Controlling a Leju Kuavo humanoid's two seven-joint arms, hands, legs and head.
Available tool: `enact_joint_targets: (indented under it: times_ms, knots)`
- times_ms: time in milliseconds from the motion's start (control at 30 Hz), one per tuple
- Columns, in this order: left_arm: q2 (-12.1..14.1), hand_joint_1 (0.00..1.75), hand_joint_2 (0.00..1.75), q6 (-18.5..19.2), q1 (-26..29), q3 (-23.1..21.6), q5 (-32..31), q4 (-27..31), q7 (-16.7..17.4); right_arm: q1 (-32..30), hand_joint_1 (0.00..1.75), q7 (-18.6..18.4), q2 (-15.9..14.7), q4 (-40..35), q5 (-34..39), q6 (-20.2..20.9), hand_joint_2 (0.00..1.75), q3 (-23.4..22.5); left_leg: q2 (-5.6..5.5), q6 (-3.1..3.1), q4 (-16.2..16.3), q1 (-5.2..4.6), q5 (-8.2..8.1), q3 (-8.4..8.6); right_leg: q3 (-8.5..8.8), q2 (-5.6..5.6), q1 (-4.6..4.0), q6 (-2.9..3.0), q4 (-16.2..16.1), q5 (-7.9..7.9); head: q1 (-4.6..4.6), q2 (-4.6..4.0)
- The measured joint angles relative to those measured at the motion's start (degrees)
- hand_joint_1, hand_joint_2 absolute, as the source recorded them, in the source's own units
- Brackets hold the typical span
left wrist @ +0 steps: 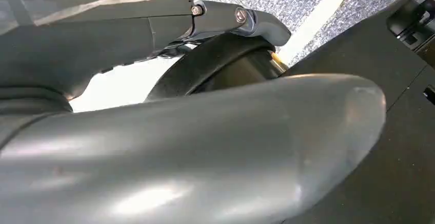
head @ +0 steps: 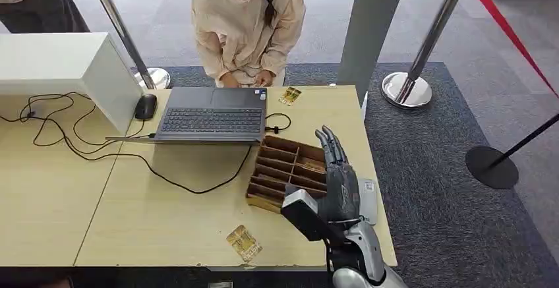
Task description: Pass the card to the sensor for recognition and then transmit it.
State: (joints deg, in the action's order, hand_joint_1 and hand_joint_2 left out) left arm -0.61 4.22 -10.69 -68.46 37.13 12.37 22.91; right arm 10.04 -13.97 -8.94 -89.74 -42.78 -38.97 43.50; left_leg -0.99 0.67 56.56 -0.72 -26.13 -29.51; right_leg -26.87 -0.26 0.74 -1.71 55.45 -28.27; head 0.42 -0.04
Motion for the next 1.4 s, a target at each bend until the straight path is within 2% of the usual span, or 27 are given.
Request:
enact_joint_targets:
  times_ms: [233, 800, 933, 1067, 1400]
  knots:
    - [0.00, 0.00, 0.00, 0.02, 0.00, -0.02, -0.04, 0.00, -0.07, 0.58, 0.00, -1.99, -0.13, 0.00, -1.62, 1.90, 1.75, 0.24, 0.00, 0.00, 0.00, 0.00, 0.00, 0.00, -0.01, 0.00, 0.00, 0.00, 0.00, 0.00, 0.00, 0.00]
    - [0.02, 0.00, 0.00, 0.04, 0.03, -0.02, -0.04, 0.00, -0.26, 1.27, 0.00, -4.48, -0.37, 0.02, -6.16, 3.23, 1.75, 0.90, 0.00, 0.00, 0.00, 0.00, 0.00, -0.01, 0.00, 0.00, 0.00, 0.00, 0.00, 0.00, 0.00, 0.00]
    - [0.02, 0.00, 0.00, 0.05, 0.02, -0.02, -0.24, 0.00, -0.28, 1.70, 0.00, -6.97, -0.48, 0.02, -13.32, 4.39, 1.75, 1.14, 0.00, 0.00, 0.00, 0.00, 0.00, -0.01, -0.01, 0.00, 0.00, 0.00, 0.00, 0.00, -0.02, 0.00]
    - [0.02, 0.00, 0.00, 0.15, 0.02, -0.07, -0.79, 0.00, -0.35, 2.48, 0.00, -10.33, -0.83, 0.00, -21.02, 7.38, 1.75, 1.46, 0.00, 0.00, 0.00, 0.00, 0.00, -0.01, -0.01, 0.00, 0.00, 0.00, 0.00, 0.00, -0.02, 0.00]
    - [0.09, 0.00, 0.00, 0.52, 0.04, -0.11, -1.20, 0.00, -0.70, 4.13, 0.00, -12.28, -1.73, 0.07, -23.60, 9.99, 1.75, 1.95, 0.00, 0.00, 0.00, 0.00, 0.00, -0.02, -0.01, 0.00, 0.00, -0.01, 0.00, 0.01, 0.00, 0.00]
